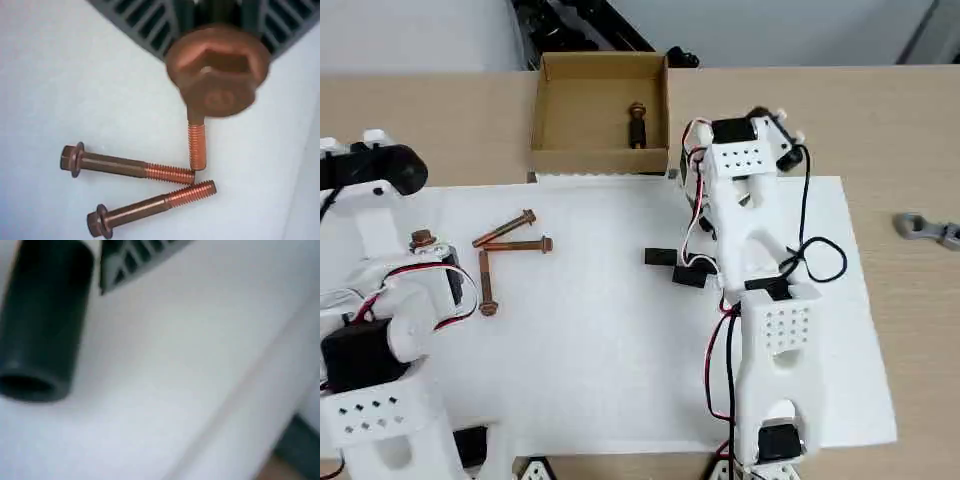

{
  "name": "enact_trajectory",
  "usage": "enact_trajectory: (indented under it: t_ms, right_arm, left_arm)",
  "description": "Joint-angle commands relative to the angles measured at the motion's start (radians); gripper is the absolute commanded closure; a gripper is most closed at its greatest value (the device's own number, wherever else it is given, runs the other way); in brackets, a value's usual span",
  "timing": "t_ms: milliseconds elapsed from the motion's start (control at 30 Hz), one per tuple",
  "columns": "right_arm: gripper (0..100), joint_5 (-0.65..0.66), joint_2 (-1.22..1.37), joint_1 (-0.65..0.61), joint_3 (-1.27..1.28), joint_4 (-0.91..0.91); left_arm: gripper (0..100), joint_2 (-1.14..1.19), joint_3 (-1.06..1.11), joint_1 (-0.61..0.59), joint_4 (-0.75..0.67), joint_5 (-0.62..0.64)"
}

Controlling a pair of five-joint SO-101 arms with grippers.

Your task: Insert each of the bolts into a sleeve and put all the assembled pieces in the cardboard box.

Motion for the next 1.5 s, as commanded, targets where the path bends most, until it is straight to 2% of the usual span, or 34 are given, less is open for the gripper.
enact_trajectory:
  t_ms: [0,300,733,1467]
  right_arm:
    - [82.7,-0.041,-0.151,0.008,-0.061,0.012]
    - [82.6,-0.100,-0.208,0.008,-0.058,0.027]
    - [82.6,-0.100,0.022,0.065,-0.060,0.018]
    - [82.9,-0.008,0.113,0.030,-0.064,-0.022]
  left_arm:
    - [99,-0.017,0.007,0.006,-0.034,-0.006]
    - [99,-0.017,0.024,0.002,-0.038,-0.023]
    - [99,-0.017,0.025,0.002,-0.038,-0.026]
    - [99,-0.017,0.025,0.002,-0.038,-0.026]
